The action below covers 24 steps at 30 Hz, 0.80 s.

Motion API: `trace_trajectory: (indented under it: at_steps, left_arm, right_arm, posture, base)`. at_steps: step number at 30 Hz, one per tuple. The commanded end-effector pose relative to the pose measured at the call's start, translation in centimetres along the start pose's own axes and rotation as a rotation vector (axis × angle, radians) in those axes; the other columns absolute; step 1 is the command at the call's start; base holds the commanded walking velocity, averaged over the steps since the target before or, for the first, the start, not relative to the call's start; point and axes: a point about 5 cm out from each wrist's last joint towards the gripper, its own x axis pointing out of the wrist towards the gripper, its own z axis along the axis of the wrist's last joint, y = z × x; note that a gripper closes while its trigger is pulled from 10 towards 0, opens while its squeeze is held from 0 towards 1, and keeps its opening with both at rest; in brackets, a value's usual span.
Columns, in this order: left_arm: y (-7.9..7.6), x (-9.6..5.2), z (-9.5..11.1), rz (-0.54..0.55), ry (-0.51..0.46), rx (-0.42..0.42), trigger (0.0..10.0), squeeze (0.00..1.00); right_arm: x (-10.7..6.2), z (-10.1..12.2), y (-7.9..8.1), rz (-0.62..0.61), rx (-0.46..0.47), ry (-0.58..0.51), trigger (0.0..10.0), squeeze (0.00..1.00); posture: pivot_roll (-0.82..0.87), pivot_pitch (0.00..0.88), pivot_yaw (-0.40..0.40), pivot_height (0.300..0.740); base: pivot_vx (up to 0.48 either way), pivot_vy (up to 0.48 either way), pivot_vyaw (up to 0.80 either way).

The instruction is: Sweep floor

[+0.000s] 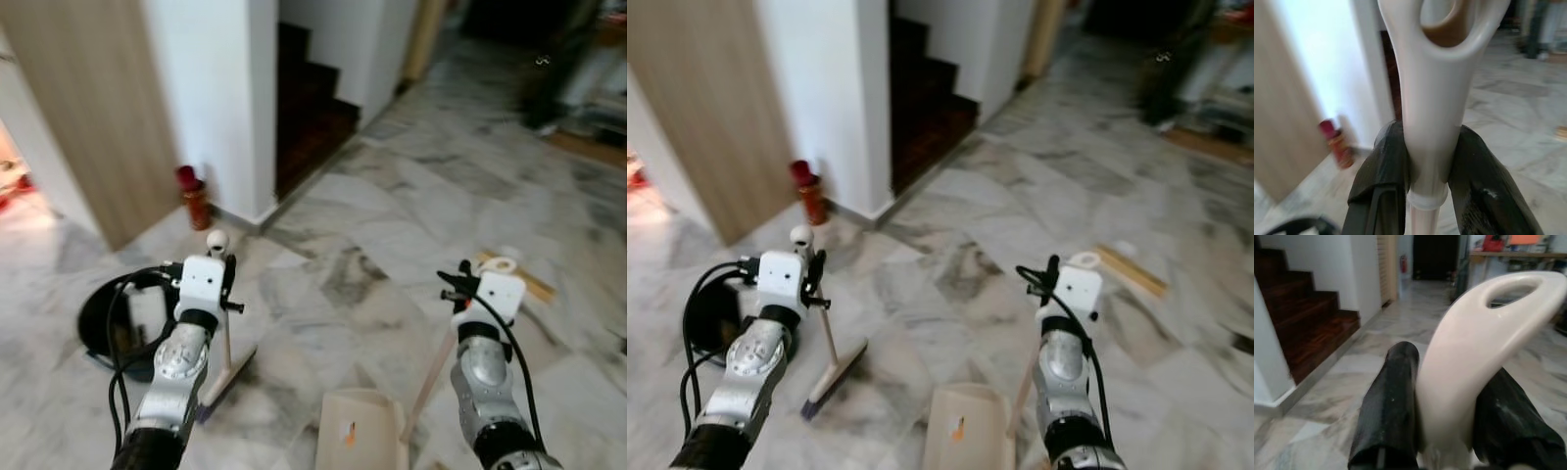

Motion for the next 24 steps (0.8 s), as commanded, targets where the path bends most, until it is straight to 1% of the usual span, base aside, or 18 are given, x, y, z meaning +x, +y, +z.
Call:
trace_trajectory:
  at_steps: [1, 14, 24]
  left_arm:
    - [-0.05, 0.4, 0.93, -0.003, -0.047, 0.01, 10.0, 0.0]
    - [-0.27, 0.53, 1.06, -0.011, -0.054, 0.01, 10.0, 0.0]
    - [-0.08, 0.5, 1.03, 0.003, -0.053, -0.004, 10.0, 0.0]
  right_arm:
    - [0.26, 0.28, -0.04, -0.009, 0.009, -0.006, 10.0, 0.0]
    - [0.18, 0.17, -0.23, -0.01, 0.007, -0.005, 10.0, 0.0]
    - [0.44, 0.5, -0.16, 0.002, -0.004, -0.019, 10.0, 0.0]
  posture:
    - [0.11, 0.0, -0.033, 0.74]
    - [0.11, 0.0, -0.034, 0.74]
    - [0.11, 0.0, -0.048, 0.74]
  base:
    - [0.0, 0.0, -0.78]
    - [0.0, 0.0, -0.78]
    - [0.0, 0.0, -0.78]
